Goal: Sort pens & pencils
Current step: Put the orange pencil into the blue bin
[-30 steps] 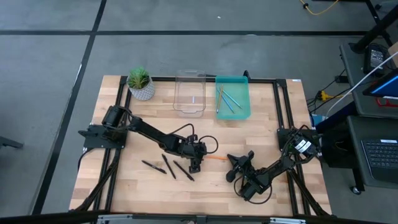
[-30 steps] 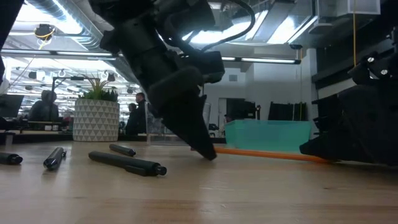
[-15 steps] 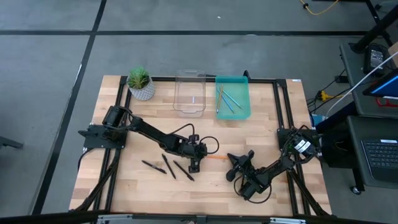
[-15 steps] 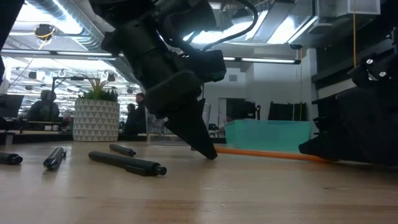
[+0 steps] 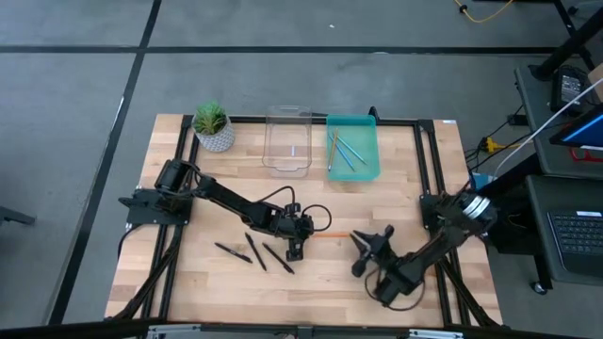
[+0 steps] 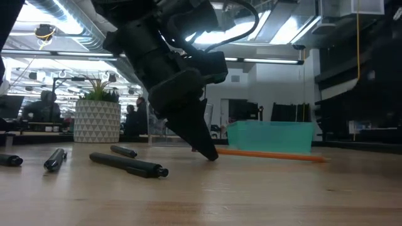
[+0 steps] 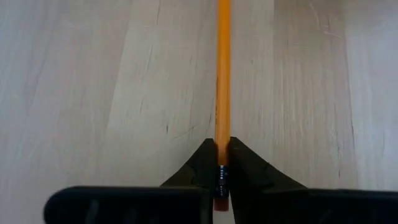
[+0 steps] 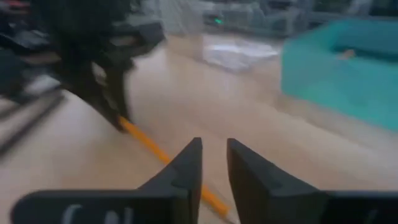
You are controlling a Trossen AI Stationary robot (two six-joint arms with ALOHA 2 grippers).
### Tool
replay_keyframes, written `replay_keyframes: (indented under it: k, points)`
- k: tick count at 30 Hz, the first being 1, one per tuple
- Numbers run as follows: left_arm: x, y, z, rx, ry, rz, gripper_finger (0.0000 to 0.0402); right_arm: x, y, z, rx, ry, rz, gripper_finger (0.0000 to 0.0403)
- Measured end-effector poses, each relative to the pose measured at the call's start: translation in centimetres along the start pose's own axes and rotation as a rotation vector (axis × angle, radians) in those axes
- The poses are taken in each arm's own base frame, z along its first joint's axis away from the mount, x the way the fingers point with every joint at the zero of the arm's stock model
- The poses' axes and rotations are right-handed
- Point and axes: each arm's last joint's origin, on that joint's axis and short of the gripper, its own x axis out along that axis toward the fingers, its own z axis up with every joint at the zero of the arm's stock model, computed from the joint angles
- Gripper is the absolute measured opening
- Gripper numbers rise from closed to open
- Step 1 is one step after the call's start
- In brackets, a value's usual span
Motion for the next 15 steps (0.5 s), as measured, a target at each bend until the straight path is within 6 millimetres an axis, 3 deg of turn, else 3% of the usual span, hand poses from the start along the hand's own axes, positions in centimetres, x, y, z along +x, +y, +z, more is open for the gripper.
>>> replay_keyframes:
  k: [4,7,12,15]
  points:
    - [-0.6,0.1,0.3,-0.023,0.016,0.013,0.0017,-2.1,-0.3,3.8,0.053,-0.035,0.06,0.0106]
    - [-1.8,0.0,1.8,-0.044,0.014,0.034,0.0017,-3.8,-0.8,6.7,0.119,-0.061,0.117,0.0121]
    - [-4.3,0.3,6.2,-0.046,-0.063,0.114,0.0017,-6.0,-1.7,10.2,0.096,-0.074,0.196,0.0126]
    - [-5.7,1.9,9.0,-0.099,-0.123,0.166,0.0017,-6.9,-2.2,11.7,0.109,-0.071,0.233,0.0127]
